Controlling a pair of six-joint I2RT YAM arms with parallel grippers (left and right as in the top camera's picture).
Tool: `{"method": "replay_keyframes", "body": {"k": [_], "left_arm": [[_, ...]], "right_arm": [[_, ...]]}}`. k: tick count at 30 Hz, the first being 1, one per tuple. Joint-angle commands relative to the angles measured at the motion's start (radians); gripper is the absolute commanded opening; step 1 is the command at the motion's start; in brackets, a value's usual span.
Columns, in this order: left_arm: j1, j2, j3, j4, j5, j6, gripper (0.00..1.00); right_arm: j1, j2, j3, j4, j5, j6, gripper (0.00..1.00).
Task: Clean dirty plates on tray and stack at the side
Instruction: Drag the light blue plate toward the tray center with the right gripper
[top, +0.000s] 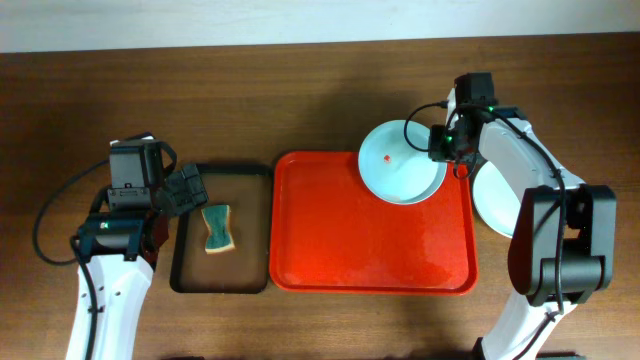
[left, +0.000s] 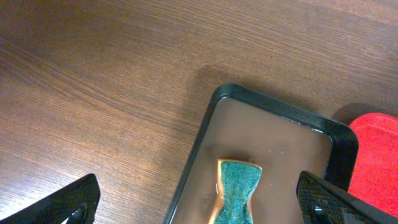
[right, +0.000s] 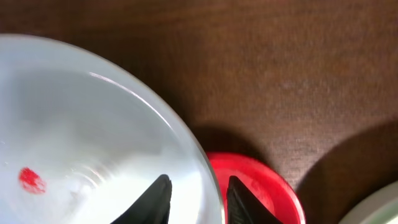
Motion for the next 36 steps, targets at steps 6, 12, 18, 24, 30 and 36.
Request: {"method": "replay_keyframes", "body": {"k": [6,12,18,24,30,36], "left_arm": [[0.003,0.000,0.019,-0.002,0.007,-0.013,0.99],[0.003,0.000,0.019,-0.005,0.007,-0.013,0.99],[0.003,0.000,0.019,-0.008,0.007,-0.013,0.99],[0.003,0.000,0.019,-0.008,0.007,-0.013,0.99],[0.003,0.000,0.019,-0.008,0.007,-0.013,0.99],[0.003,0.000,0.019,-0.008,0.007,-0.013,0.99]], "right_arm": [[0.005,0.013,-0.013,-0.053,0.014,0.003,0.29],[0.005,0.012,-0.045,-0.041,0.005,0.003,0.04],[0.074,0.011,-0.045,-0.142,-0.183,0.023,0.04],[0.220,0.011,-0.045,-0.312,-0.187,0.129,0.04],[0.317,0.011,-0.045,-0.422,-0.190,0.143,0.04],[0.324,0.011,-0.045,-0.419,-0.181,0.146,0.25]]}}
